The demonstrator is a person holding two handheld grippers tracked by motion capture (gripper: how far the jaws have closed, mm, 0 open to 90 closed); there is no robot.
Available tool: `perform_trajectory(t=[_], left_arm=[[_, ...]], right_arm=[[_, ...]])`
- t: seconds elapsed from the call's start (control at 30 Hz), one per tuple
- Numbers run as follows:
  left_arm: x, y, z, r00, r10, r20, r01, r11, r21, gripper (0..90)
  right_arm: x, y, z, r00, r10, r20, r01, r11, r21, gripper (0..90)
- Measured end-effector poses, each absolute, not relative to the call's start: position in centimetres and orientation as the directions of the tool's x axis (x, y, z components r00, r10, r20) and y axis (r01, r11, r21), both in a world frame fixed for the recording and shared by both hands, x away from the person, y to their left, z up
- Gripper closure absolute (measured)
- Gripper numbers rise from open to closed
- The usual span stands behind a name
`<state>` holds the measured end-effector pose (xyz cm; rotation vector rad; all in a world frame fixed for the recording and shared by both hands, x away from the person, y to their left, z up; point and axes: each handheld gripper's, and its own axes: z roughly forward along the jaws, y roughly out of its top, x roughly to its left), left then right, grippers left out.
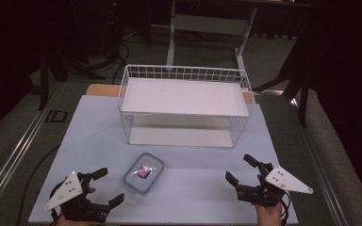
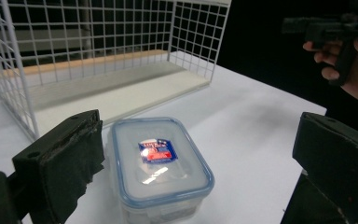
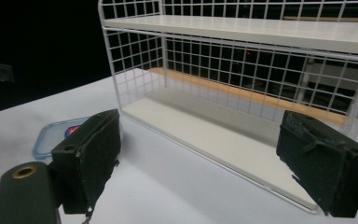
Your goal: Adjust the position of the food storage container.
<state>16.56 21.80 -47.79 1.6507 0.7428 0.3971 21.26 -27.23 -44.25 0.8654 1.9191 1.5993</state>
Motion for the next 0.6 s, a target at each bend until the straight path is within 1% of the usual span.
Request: perform_trajectory(t=[0.13, 0.23, 0.37, 0.43, 0.47, 0.5, 0.6], left_arm=[[16.7, 21.8, -48.0, 0.737, 0.663, -0.132, 0.253, -0.089, 0.963, 2.9], [16.9, 21.9, -48.1, 0.737, 0.661, -0.141, 0.259, -0.083, 0.962, 3.0], [17.0, 22.0, -48.1, 0.739, 0.66, -0.135, 0.264, -0.099, 0.959, 6.1], [17.1, 22.0, -48.2, 0.742, 0.656, -0.137, 0.267, -0.101, 0.959, 10.8], [17.2, 22.0, -48.1, 0.732, 0.666, -0.145, 0.276, -0.094, 0.957, 11.1], [17.4, 22.0, -48.1, 0.739, 0.653, -0.166, 0.287, -0.083, 0.954, 15.5], [17.7, 21.9, -48.1, 0.741, 0.65, -0.169, 0.308, -0.106, 0.945, 26.2]], right_arm=[[21.2, -27.2, -44.1, -0.68, 0.732, 0.04, 0.155, 0.091, 0.984, 13.4], [21.1, -27.1, -43.9, -0.683, 0.729, 0.037, 0.143, 0.085, 0.986, 13.5], [21.3, -26.6, -44.0, -0.693, 0.72, 0.034, 0.151, 0.098, 0.984, 13.5], [21.3, -26.4, -44.0, -0.696, 0.717, 0.041, 0.157, 0.097, 0.983, 13.5], [21.4, -26.4, -44.1, -0.7, 0.713, 0.043, 0.16, 0.099, 0.982, 13.5], [21.4, -26.3, -44.1, -0.699, 0.714, 0.041, 0.16, 0.101, 0.982, 13.5], [21.4, -26.3, -44.1, -0.701, 0.712, 0.041, 0.158, 0.098, 0.983, 13.5]])
